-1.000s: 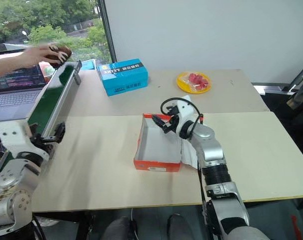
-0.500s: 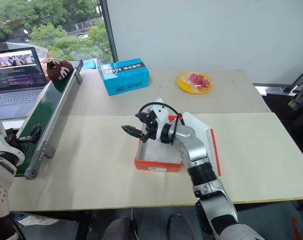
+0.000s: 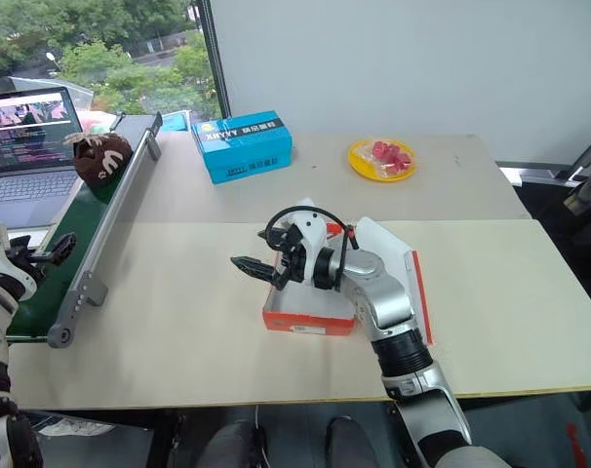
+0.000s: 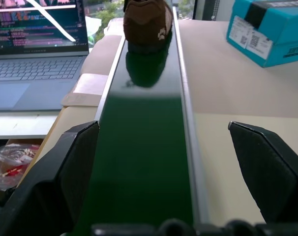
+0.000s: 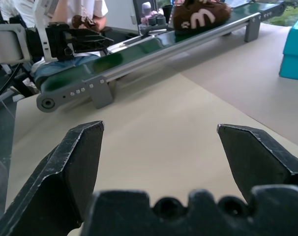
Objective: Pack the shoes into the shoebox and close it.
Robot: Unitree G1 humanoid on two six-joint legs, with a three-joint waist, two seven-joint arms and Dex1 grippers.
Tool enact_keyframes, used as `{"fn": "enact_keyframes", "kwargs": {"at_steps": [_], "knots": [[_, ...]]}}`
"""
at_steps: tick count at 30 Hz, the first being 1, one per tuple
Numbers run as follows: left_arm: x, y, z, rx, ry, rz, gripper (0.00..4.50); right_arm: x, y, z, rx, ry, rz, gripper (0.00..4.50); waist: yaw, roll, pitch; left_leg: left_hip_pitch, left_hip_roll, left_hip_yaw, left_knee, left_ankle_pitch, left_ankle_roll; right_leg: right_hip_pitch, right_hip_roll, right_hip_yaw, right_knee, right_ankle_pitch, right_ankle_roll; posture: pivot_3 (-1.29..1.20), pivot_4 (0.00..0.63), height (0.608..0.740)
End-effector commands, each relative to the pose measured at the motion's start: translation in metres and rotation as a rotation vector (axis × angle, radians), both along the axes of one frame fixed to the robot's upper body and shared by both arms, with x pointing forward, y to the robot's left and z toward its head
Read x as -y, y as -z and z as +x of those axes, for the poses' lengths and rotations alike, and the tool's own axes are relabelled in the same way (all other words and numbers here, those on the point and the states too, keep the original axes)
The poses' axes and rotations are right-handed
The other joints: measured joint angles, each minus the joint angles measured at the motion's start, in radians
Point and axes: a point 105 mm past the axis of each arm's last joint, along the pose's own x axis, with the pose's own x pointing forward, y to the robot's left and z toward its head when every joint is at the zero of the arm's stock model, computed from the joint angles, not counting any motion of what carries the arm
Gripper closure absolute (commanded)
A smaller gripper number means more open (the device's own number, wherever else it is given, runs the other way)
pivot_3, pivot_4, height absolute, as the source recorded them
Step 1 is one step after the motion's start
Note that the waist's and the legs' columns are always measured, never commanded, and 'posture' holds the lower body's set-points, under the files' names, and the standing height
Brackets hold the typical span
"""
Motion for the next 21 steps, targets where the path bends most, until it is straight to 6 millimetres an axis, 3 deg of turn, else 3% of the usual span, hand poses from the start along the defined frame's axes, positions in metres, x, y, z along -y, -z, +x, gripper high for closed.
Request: {"fn": "enact_keyframes", "kwargs": {"at_steps": [1,21], "knots": [[-0.013,-0.013,0.004,0.018,-0.028,0.055,0.0,0.005,-0.017,-0.005,0.049,0.02,0.035,0.06,-0.002,0.0,0.0,0.0,0.0,0.0,0.0,0.0,0.0,0.0,0.0,0.0,0.0,0.0,0.0,0.0,0.15,0.74],[-0.026,0.007,0.001,-0.044,-0.073,0.032,0.0,0.023,-0.019,0.006,0.09,0.144,0.025,0.06,-0.003,-0.002,0.0,-0.003,0.0,0.001,0.002,0.0,0.0,0.0,0.0,-0.002,0.0,0.0,0.0,0.0,0.15,0.74]]}}
